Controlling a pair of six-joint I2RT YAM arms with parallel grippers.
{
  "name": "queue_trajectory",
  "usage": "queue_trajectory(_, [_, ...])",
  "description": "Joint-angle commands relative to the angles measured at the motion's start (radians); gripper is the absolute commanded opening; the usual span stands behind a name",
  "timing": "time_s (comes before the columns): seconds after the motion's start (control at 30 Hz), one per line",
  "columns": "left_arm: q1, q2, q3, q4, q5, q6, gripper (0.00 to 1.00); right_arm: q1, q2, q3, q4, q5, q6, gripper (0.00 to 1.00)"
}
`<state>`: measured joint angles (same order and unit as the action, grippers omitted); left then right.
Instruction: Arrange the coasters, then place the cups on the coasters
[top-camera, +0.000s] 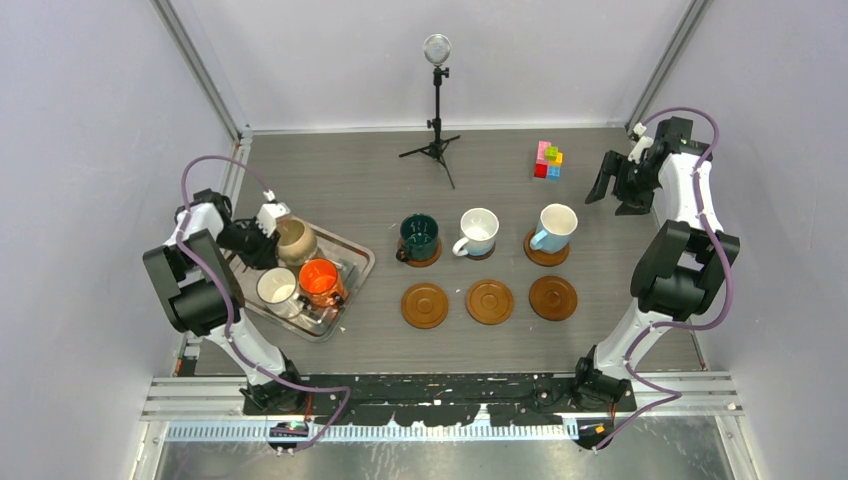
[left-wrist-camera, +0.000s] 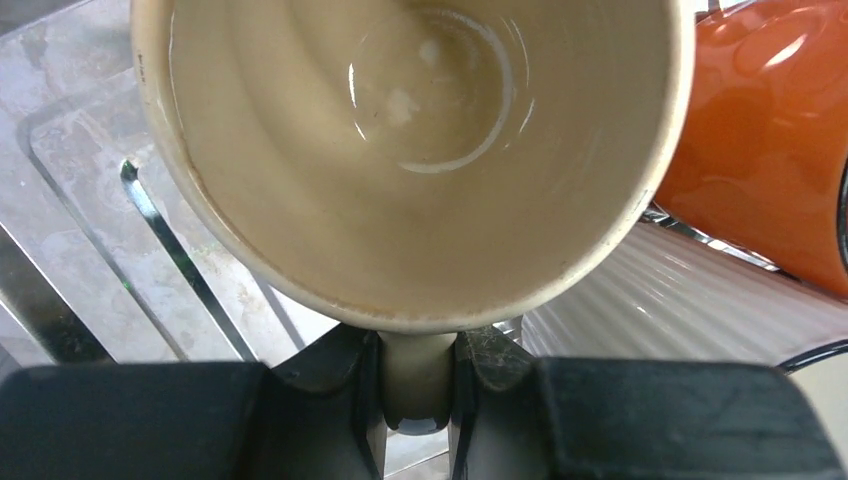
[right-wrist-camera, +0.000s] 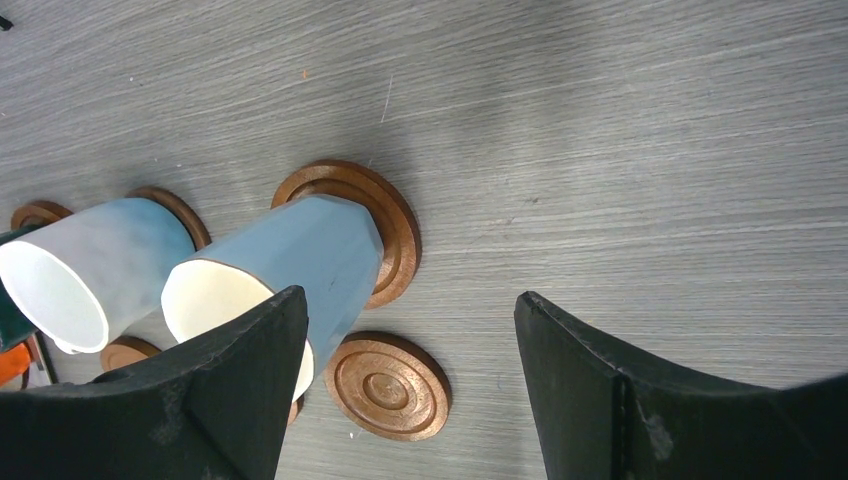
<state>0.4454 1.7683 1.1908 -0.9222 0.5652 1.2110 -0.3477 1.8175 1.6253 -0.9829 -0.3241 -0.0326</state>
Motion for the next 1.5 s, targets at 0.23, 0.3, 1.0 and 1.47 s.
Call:
queue_trajectory(0.23, [-0.014, -0.127, 0.186, 0.144, 0.106, -0.454, 0.0, 0.006, -0.027, 0.073, -0.007, 0.003, -0.004, 0.8])
queue_trajectory(0.3, [-0.05, -0.155, 0.217, 0.178, 0.058, -0.54, 0.0, 0.004, -0.024, 0.084, -0.005, 0.0, -0.003, 0.8])
queue_trajectory(1.0, [-1.119, -0.158, 0.559, 0.223, -0.452, -0.923, 0.0, -0.097, -0.035, 0.084, 0.068, -0.037, 0.152, 0.82])
queue_trajectory(1.47, [-1.603, 0.218, 0.739, 0.438, -0.644, -1.116, 0.0, -0.157, -0.078, -0.067, 0.19, -0.031, 0.282, 0.82])
